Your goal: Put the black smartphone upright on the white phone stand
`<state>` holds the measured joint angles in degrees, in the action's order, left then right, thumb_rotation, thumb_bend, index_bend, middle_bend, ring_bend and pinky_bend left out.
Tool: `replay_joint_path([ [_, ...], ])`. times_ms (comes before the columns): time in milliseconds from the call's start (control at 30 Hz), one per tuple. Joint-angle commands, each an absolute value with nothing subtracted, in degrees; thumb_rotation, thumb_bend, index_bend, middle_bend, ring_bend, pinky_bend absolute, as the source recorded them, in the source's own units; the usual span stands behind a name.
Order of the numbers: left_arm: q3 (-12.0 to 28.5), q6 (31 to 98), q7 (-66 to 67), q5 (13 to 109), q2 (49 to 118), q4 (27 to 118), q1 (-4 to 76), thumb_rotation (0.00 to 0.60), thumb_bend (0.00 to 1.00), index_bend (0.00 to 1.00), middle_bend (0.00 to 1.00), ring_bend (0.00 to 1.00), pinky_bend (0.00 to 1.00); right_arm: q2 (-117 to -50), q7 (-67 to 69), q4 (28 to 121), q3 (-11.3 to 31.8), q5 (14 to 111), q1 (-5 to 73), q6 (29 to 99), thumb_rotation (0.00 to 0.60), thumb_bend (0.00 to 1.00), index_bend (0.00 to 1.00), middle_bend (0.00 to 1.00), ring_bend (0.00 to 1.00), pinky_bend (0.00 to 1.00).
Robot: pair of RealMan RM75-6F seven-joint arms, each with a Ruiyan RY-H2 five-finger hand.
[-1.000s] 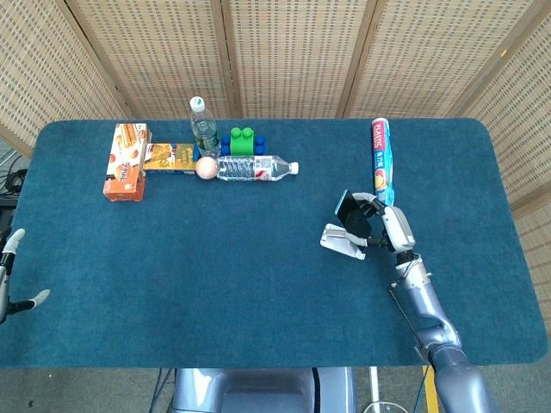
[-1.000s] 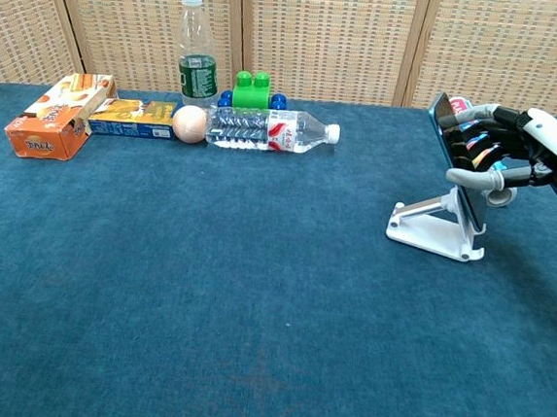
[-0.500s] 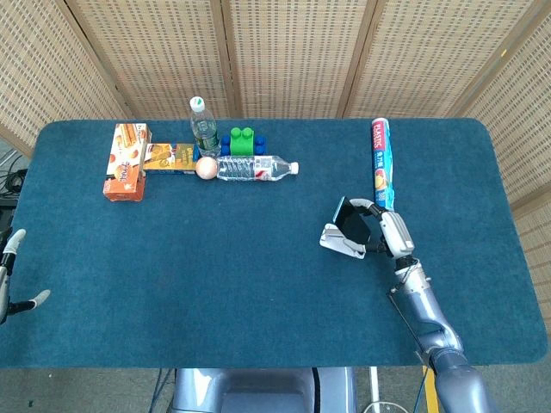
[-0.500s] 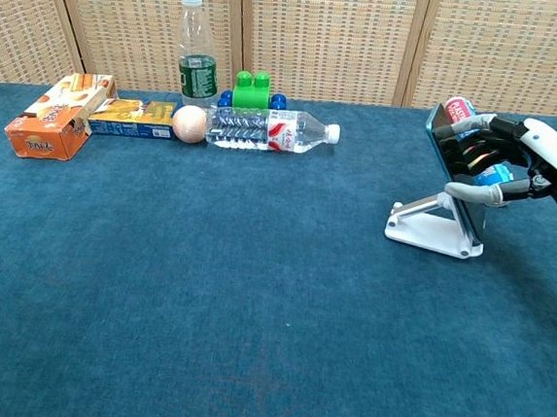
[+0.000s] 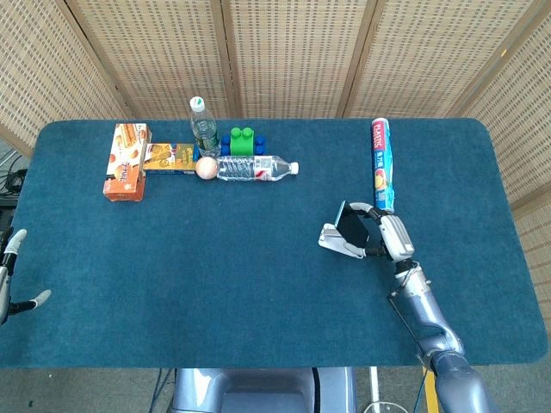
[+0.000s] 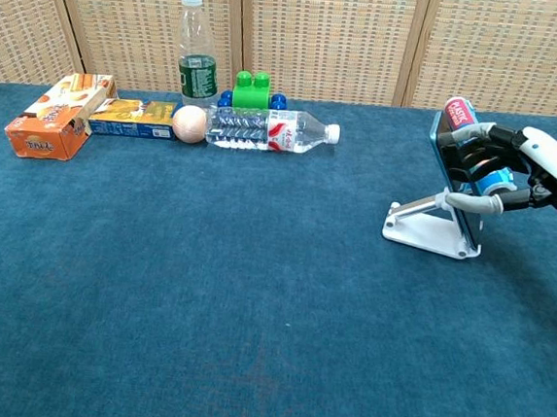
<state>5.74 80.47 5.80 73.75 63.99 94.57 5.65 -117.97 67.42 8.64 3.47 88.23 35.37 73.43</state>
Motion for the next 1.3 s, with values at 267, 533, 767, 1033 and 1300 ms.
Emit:
replay_joint_path([
  [267, 5.7, 80.4, 6.0, 73.7, 64.1, 94.6, 5.7, 0.6, 0.0, 0.0, 0.0, 0.0, 0.0, -117.4, 68.6, 8.4, 1.9, 89.6, 34.4, 75.0, 0.6, 0.29, 0.07, 0.12, 0.19, 0.25],
  [533, 5.7, 80.4, 6.2, 73.8, 64.1, 94.7, 5.8, 0.6, 0.0, 0.0, 0.0, 0.0, 0.0, -117.3, 69.7, 8.2, 1.7, 89.7, 34.1, 76.8, 0.6, 0.2, 0.07, 0.08, 0.15, 0.21],
  [767, 5.7, 80.5, 6.0, 73.8, 63.9, 94.8, 5.8, 0.6, 0.0, 0.0, 0.0, 0.0, 0.0, -116.8, 69.7, 8.0, 2.5, 88.9, 34.3, 78.5, 0.6, 0.08, 0.05, 0.03, 0.09, 0.15],
  [1033, 6.0, 83.0, 4.9, 75.3, 63.0, 95.6, 5.0, 0.6, 0.0, 0.0, 0.0, 0.0, 0.0, -110.4, 67.0, 9.2, 1.7, 89.9, 32.4, 85.0, 0.6, 0.0, 0.0, 0.0, 0.0, 0.03],
  [1300, 5.1, 84.6, 2.1, 78.4, 61.0, 97.2, 4.0, 0.6, 0.0, 0.0, 0.0, 0.0, 0.0, -97.8, 53.2, 22.5, 1.8, 89.9, 27.8, 92.8, 0.6, 0.0, 0.0, 0.0, 0.0, 0.0],
])
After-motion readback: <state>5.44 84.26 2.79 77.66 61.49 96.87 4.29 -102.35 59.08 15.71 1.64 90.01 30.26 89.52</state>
